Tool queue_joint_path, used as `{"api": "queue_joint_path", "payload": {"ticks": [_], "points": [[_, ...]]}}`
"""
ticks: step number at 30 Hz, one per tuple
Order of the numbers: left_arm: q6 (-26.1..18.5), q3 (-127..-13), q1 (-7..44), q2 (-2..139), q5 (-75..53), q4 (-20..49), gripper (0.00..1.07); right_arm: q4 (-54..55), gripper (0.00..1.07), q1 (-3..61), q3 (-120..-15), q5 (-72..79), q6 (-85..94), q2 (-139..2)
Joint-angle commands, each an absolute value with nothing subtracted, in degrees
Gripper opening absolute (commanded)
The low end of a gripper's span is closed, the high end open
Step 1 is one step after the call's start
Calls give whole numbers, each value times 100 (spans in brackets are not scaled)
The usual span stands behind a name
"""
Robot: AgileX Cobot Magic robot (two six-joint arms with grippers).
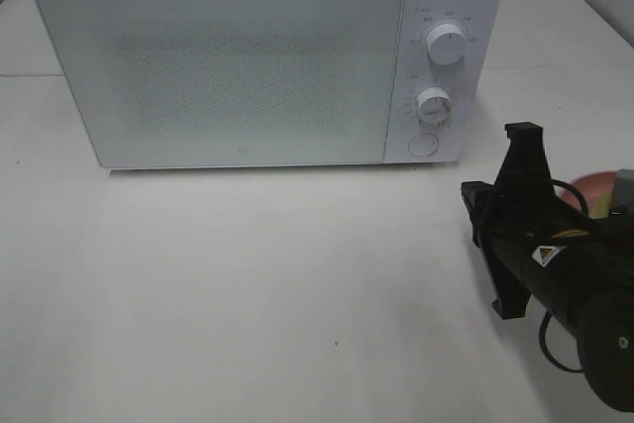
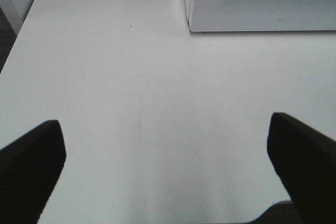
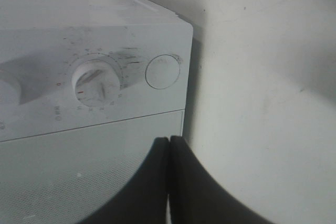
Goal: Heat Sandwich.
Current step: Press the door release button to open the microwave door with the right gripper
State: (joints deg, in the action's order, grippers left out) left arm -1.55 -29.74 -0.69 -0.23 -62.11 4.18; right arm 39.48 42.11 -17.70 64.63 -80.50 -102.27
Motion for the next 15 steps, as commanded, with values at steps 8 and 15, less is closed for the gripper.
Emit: {"api": "queue_joint_path", "payload": {"ticks": [8,15], "points": [[-155,-2968,-80,-115,-6142,413,100,3432,0,4022,-2464,6486,-8210,-10806],[-155,-2968,-80,-115,-6142,413,100,2865,0,3575,-2773,6360,-8365,-10978]]}}
